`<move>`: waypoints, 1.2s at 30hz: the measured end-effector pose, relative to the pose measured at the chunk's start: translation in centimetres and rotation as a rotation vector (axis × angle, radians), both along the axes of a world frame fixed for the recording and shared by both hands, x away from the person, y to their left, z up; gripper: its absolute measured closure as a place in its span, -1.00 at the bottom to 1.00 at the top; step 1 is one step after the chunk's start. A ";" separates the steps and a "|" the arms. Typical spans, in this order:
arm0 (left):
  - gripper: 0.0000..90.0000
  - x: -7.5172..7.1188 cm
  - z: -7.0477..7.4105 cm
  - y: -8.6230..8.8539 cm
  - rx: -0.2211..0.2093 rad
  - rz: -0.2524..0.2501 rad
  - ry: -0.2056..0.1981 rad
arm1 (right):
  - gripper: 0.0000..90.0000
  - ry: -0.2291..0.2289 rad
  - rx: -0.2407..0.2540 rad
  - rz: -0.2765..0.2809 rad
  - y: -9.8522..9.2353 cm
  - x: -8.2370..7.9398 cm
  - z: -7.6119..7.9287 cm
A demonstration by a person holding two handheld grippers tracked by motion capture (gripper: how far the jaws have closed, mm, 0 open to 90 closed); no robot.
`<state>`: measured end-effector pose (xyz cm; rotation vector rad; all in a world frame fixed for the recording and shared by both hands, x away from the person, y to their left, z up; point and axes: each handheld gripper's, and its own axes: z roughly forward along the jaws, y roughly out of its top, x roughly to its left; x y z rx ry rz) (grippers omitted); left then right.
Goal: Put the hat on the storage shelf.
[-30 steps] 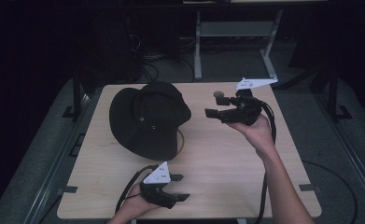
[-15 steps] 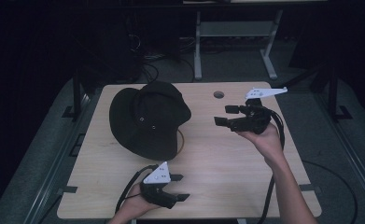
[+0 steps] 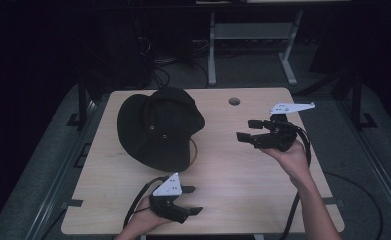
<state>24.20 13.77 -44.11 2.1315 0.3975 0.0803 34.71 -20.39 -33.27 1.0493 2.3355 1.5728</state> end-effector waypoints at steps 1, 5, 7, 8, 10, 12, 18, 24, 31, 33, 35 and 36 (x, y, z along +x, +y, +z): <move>-0.30 0.0 0.0 0.0 0.002 0.000 -0.001 | -0.46 0.005 0.000 -0.007 -0.4 -0.2 -0.3; -0.31 0.1 -0.1 0.0 0.002 0.003 -0.001 | -0.46 0.016 0.002 -0.016 -1.1 -0.5 -1.0; -0.32 0.1 -0.1 0.0 0.004 0.002 -0.001 | -0.47 0.023 0.002 -0.022 -1.5 -0.7 -1.3; -0.32 0.1 -0.1 -0.1 0.005 0.002 -0.004 | -0.47 0.023 0.002 -0.022 -1.5 -0.7 -1.3; -0.32 0.1 -0.1 -0.1 0.001 0.004 -0.006 | -0.47 0.023 0.002 -0.030 -1.9 -1.0 -1.8; -0.32 0.1 0.0 -0.1 -0.003 0.007 -0.006 | -0.47 0.026 0.005 -0.035 -2.1 -1.2 -2.0; -0.34 0.1 -0.1 0.1 -0.001 0.017 -0.004 | -0.48 0.039 0.005 -0.050 -3.1 -1.8 -3.2; -0.35 0.0 -0.2 -0.1 0.008 0.017 -0.008 | -0.52 0.049 0.003 -0.071 -3.8 -2.4 -3.9; -0.39 -0.1 -0.3 -0.2 0.014 0.019 0.001 | -0.53 0.049 0.007 -0.097 -5.0 -3.4 -5.0; -0.39 -0.1 -0.4 -0.3 0.016 0.021 0.004 | -0.53 0.046 0.010 -0.103 -5.2 -3.7 -5.3; -0.40 -0.1 -0.4 -0.3 0.015 0.021 0.003 | -0.53 0.048 0.009 -0.108 -5.4 -4.0 -5.6; -0.40 -0.1 -0.4 -0.2 0.015 0.022 0.003 | -0.53 0.048 0.009 -0.108 -5.4 -4.0 -5.6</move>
